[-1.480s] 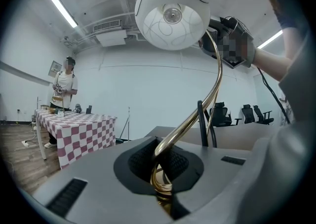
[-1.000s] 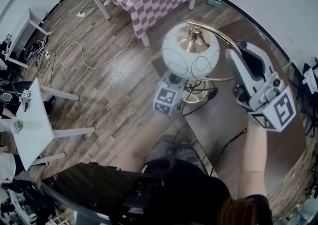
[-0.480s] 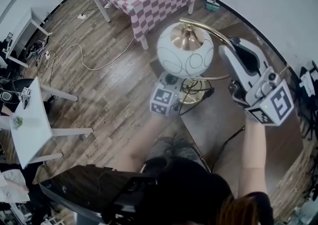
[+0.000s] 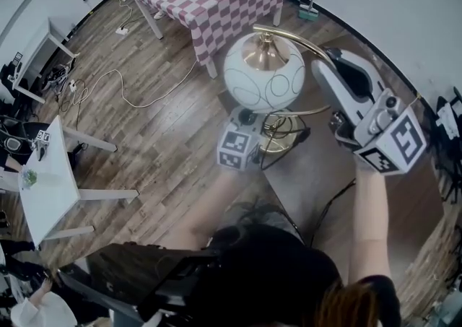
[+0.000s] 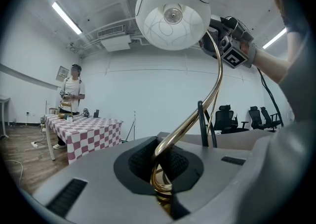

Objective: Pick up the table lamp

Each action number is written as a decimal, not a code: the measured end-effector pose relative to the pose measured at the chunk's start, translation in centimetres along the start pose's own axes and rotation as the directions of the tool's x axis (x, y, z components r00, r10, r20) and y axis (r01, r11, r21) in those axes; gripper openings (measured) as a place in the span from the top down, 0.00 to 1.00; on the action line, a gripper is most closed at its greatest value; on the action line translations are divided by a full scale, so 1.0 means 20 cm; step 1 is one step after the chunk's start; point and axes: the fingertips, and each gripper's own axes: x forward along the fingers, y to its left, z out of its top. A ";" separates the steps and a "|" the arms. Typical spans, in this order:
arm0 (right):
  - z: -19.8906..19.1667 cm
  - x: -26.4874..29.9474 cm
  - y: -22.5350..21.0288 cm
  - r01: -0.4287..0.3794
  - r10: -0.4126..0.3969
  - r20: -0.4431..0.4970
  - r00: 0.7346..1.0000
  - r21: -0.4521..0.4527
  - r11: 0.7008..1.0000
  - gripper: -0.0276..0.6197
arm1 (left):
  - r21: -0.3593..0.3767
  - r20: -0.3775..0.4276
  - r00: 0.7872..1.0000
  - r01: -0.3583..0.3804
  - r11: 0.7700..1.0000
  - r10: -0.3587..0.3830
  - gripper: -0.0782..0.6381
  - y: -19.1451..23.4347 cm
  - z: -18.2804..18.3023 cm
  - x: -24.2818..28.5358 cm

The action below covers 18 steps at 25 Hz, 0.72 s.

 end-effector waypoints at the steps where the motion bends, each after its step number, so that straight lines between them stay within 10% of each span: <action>1: 0.01 0.00 0.00 0.000 0.000 0.001 1.000 -0.002 1.000 0.89 | 0.002 0.003 1.000 -0.002 1.000 0.002 0.89 0.00 0.01 0.00; 18: 0.13 -0.02 -0.02 0.005 -0.004 0.012 1.000 -0.037 0.999 0.89 | 0.017 0.014 1.000 0.007 1.000 -0.007 0.89 -0.03 0.14 0.01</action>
